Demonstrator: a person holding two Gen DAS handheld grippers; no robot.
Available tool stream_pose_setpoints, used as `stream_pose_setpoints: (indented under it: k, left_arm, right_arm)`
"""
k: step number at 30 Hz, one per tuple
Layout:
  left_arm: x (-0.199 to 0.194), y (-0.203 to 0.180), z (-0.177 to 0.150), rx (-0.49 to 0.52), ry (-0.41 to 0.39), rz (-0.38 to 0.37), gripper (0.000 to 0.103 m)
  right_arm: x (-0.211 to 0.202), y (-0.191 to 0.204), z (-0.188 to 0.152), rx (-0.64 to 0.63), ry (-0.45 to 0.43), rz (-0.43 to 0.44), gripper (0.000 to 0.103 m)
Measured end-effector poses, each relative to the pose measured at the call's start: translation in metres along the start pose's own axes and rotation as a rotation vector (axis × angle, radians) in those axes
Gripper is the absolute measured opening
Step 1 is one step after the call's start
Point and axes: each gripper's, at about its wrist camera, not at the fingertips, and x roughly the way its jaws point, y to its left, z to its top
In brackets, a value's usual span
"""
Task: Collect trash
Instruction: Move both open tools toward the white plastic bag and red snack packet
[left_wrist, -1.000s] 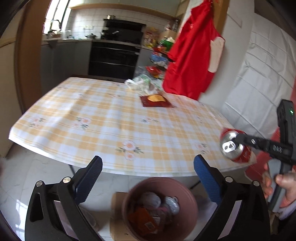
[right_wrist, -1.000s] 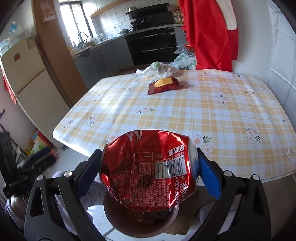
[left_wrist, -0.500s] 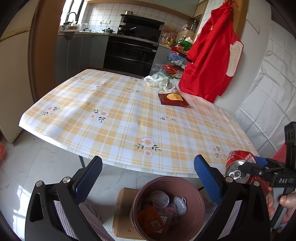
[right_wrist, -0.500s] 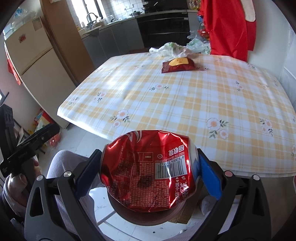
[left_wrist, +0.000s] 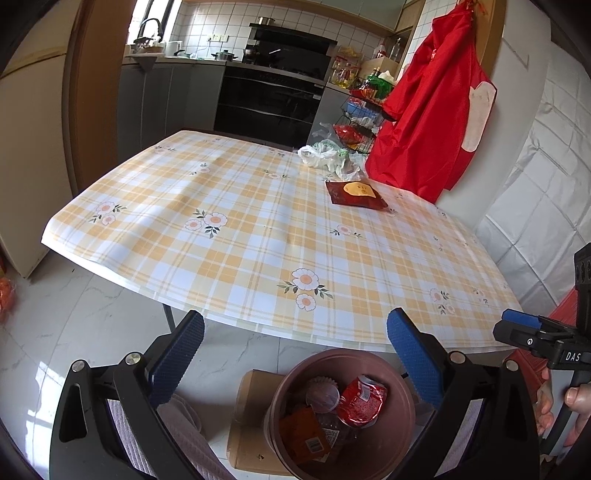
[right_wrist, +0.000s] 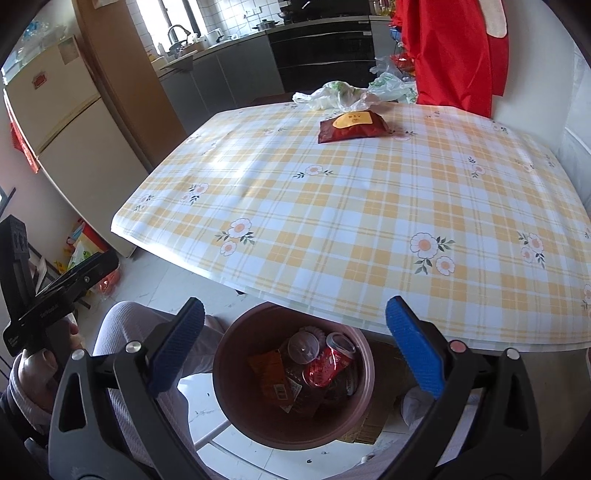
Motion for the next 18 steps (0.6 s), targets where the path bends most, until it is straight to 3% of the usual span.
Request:
stream_pose_setpoints:
  k: [18]
  left_arm:
    - [0.030, 0.006, 0.015, 0.030, 0.032, 0.035, 0.097]
  right_arm:
    - [0.019, -0.042, 0.018, 0.076, -0.009, -0.062, 0.097]
